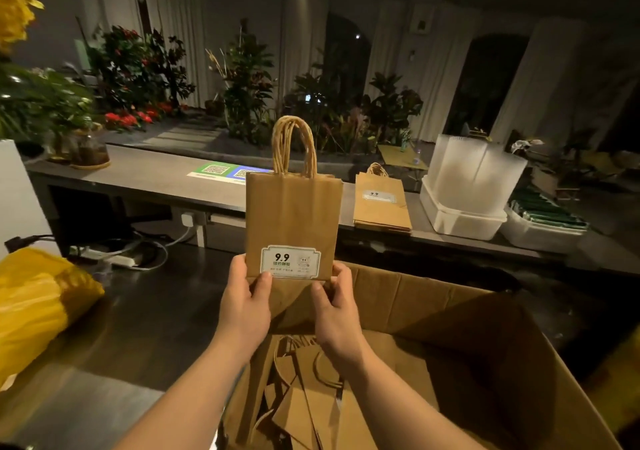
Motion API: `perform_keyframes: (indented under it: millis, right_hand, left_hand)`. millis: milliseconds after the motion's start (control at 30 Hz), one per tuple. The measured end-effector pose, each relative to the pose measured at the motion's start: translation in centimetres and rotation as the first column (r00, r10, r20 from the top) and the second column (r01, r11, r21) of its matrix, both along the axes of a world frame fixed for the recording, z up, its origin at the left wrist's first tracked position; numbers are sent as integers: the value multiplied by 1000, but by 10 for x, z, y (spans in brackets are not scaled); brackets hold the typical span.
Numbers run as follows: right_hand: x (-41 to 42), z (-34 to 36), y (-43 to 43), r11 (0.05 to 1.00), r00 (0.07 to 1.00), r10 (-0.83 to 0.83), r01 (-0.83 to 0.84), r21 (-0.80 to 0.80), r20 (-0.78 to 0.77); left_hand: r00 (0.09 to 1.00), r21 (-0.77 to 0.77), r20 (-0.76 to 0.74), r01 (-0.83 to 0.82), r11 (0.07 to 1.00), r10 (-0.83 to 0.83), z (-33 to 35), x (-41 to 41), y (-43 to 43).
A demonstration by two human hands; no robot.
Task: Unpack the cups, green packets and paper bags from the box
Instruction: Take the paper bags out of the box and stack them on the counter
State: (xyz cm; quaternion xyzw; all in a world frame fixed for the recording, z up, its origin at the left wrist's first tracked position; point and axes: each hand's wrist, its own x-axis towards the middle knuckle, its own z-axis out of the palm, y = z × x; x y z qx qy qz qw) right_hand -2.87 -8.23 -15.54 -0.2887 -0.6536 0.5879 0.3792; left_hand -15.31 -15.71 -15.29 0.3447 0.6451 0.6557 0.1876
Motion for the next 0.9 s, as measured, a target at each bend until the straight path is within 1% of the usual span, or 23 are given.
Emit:
perform_keyframes:
  millis: [33,100,167,233,333,400,467,533,600,633,700,733,833,900]
  right_hand:
    - [4,4,10,998,999,-53,54,29,-10]
    - [10,18,37,985,985,-171,171,35,-7]
    - [19,37,76,967,968,-253,252,35,7]
    - [26,60,115,945,947,-322,320,70,17]
    - [31,94,179,909,910,-414,413,55,7]
    - [30,115,212,901,901,-434,433,32,29]
    - [23,133,242,901,899,-433,433,15,60]
    - [15,141,271,891,885,-451,454,-1,111]
    - [10,134,294,877,854,-465,480,-7,231]
    - [11,124,302,875,830,-457,484,-5,319]
    - [13,101,312,874,758,-438,485,31,483]
    - [14,93,313,872,730,-444,487,61,520]
    - [13,82,321,855,670,-492,491,166,556]
    - [10,80,325,845,651,-507,506,174,565]
  left_hand:
    - [1000,-11,-20,8,1000,-8,6,4,15]
    - [998,-43,-61,25,999,-28,21,15,47]
    - [995,-78,-61,79,994,-84,43,27,87]
    - [984,-111,-39,171,979,-176,66,31,123]
    - [950,-230,-110,261,938,-291,102,23,185]
    - [939,-257,-136,275,927,-316,124,16,216]
    - [972,-224,-110,180,958,-209,140,9,247]
    - [998,-222,11,60,973,-59,145,2,279]
    - [991,-286,136,35,958,4,139,-2,301]
    - [987,-344,163,54,937,3,132,-2,307]
    - [991,-470,130,88,878,-30,112,0,318]
    - [994,-504,104,82,860,-34,103,3,319]
    - [998,-524,64,36,851,-3,84,4,326]
    - [998,-523,58,35,851,-5,79,3,324]
